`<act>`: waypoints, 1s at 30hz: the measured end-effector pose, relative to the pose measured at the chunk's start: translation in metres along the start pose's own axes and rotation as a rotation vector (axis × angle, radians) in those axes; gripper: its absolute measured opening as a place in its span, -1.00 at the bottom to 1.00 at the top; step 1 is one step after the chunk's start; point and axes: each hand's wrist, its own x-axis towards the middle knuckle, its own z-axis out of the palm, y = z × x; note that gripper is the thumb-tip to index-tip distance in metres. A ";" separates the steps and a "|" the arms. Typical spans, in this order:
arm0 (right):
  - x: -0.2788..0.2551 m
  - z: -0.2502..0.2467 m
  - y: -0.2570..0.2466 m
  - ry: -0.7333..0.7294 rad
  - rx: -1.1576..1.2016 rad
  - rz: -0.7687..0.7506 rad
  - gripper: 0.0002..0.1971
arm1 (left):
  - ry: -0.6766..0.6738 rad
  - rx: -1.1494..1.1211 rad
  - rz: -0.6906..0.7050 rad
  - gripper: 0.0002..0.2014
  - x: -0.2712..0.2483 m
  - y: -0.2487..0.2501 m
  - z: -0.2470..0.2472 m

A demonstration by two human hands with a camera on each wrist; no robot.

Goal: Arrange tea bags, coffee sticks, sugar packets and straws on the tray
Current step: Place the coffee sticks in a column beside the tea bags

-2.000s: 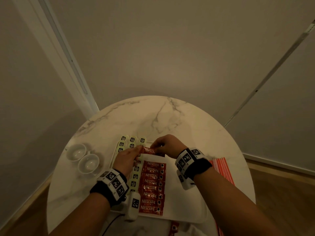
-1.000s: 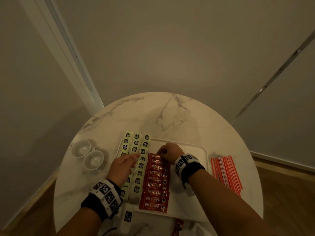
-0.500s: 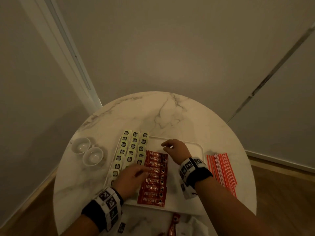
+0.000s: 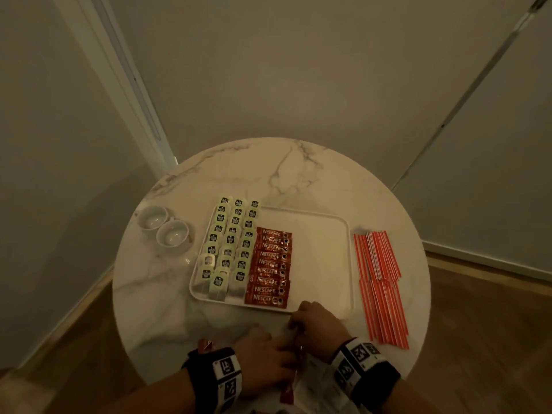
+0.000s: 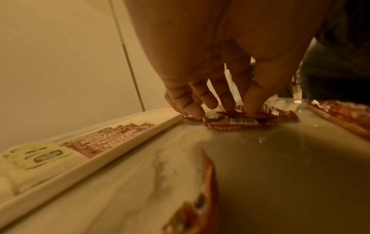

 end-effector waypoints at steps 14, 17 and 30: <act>-0.006 0.014 -0.010 -0.023 -0.439 -0.115 -0.67 | -0.027 -0.142 -0.368 -0.72 -0.006 0.011 -0.016; -0.008 0.007 -0.011 -0.022 -0.438 -0.102 -0.72 | 0.098 -0.501 -0.643 -0.79 -0.014 0.013 -0.019; -0.051 -0.003 -0.033 -0.067 -0.173 -0.081 -0.66 | -0.157 -0.346 -0.599 -0.68 -0.005 0.027 -0.017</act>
